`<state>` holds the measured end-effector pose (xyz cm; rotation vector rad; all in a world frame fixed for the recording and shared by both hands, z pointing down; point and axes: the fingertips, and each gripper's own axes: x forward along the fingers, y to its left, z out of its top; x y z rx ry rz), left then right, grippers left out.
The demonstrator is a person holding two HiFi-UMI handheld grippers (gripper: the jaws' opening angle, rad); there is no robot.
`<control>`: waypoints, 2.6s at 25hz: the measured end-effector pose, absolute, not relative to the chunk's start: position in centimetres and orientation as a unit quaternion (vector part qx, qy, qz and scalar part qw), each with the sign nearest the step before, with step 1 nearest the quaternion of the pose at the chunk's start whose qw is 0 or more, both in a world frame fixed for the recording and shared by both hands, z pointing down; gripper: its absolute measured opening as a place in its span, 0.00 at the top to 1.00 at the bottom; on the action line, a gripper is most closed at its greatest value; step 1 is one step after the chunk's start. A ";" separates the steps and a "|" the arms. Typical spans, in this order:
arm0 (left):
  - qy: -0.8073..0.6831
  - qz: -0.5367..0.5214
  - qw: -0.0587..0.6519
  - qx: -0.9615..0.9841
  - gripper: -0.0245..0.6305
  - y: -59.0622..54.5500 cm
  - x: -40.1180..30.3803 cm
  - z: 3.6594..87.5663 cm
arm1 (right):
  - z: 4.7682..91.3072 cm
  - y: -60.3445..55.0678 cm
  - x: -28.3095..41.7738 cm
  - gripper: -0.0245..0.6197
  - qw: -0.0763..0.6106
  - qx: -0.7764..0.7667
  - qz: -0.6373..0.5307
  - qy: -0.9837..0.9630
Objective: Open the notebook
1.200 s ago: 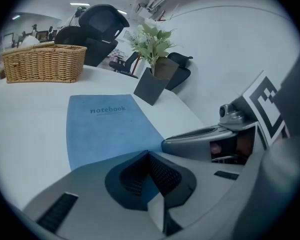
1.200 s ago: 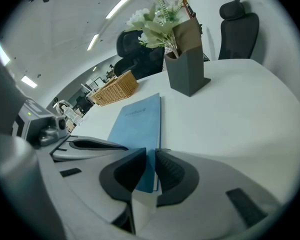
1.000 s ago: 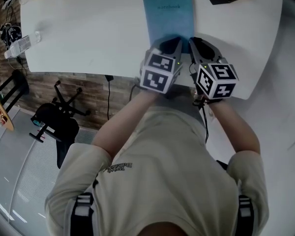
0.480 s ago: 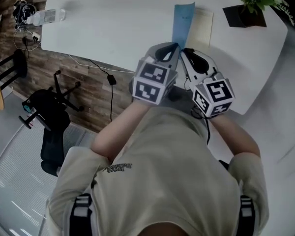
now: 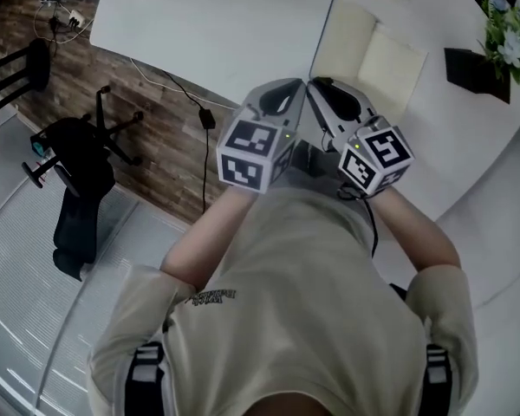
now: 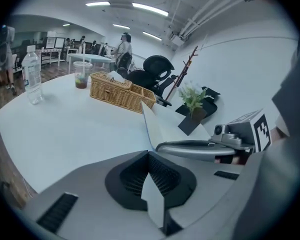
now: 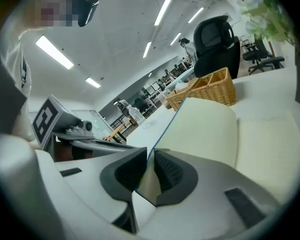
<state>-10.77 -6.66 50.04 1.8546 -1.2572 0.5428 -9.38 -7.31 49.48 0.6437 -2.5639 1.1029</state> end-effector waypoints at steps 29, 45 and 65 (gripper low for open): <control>-0.460 0.269 0.399 0.746 0.96 -9.7 -8.0 55.8 | 54.3 -10.2 -5.0 0.96 0.154 0.293 0.492 -0.806; -0.412 0.356 0.350 0.762 0.96 -10.0 -4.4 57.6 | 59.6 -8.0 12.1 0.68 0.291 0.445 0.451 -0.717; -0.424 0.337 0.361 0.759 0.96 -9.9 -6.0 57.9 | 52.9 -10.0 7.6 0.85 0.211 0.397 0.448 -0.773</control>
